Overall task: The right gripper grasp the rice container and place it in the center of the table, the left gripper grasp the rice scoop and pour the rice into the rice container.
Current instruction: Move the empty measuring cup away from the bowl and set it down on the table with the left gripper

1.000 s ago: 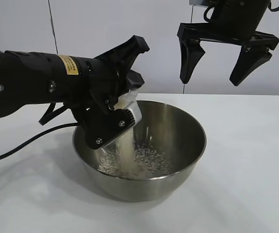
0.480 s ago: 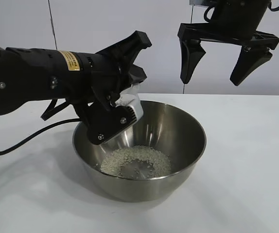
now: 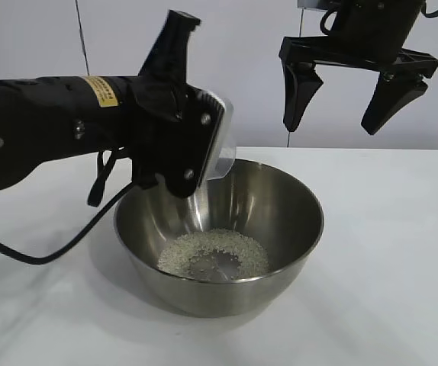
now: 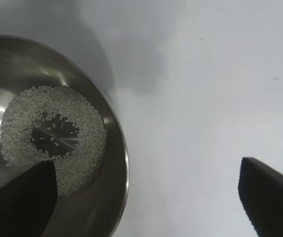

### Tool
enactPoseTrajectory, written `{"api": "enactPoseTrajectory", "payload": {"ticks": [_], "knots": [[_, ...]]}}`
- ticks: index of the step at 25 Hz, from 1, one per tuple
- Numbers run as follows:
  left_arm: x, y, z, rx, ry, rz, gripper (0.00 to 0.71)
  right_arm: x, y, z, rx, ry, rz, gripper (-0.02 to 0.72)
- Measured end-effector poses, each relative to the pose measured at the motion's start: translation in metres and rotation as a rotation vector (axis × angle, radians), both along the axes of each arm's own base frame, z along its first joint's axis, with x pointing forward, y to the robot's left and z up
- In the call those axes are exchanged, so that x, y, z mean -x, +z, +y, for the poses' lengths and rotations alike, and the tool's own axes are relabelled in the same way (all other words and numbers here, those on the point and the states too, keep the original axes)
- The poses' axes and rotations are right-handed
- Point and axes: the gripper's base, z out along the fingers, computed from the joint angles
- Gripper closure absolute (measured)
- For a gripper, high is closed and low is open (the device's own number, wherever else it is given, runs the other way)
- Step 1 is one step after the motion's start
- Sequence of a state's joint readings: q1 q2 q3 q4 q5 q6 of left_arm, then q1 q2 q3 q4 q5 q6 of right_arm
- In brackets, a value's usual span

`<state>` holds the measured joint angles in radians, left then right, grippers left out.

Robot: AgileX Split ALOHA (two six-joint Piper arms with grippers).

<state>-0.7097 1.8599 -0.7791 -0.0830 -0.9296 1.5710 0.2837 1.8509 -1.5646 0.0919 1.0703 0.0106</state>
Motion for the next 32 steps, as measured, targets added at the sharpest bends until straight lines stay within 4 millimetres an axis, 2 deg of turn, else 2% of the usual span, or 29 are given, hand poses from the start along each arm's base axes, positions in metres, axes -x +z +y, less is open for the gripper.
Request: {"api": "enactPoseTrajectory", "payload": {"ticks": [4,8,10,15,19,22,25,30,32], "knots": [[0.013,-0.002,0.009,0.349,0.125,0.121,0.707,0.000,0.000,0.000,0.001,0.000,-0.004,0.009],[0.023,-0.009,0.016,0.566,0.290,0.258,0.707,-0.001,0.000,0.000,-0.002,-0.001,-0.015,0.009],[0.025,-0.005,0.020,0.685,0.344,0.304,0.707,-0.001,0.000,0.000,-0.002,-0.001,-0.017,0.009],[0.025,0.029,0.039,1.043,0.422,0.351,0.707,-0.002,0.001,0.000,-0.004,-0.002,-0.022,0.009],[0.019,0.057,0.065,1.326,0.437,0.368,0.707,-0.002,0.001,0.000,-0.004,-0.002,-0.022,0.009],[0.014,0.065,0.084,1.476,0.467,0.445,0.707,-0.002,0.001,0.000,-0.005,-0.005,-0.021,0.009],[0.013,0.061,0.101,1.503,0.467,0.491,0.707,-0.002,0.001,0.000,-0.005,-0.005,-0.021,0.009],[0.028,0.033,0.127,1.390,0.377,0.541,0.707,-0.002,0.001,0.001,-0.008,-0.006,-0.020,0.009],[0.033,0.023,0.142,1.383,0.396,0.560,0.707,-0.002,0.001,0.001,-0.008,-0.006,-0.020,0.009]]}}
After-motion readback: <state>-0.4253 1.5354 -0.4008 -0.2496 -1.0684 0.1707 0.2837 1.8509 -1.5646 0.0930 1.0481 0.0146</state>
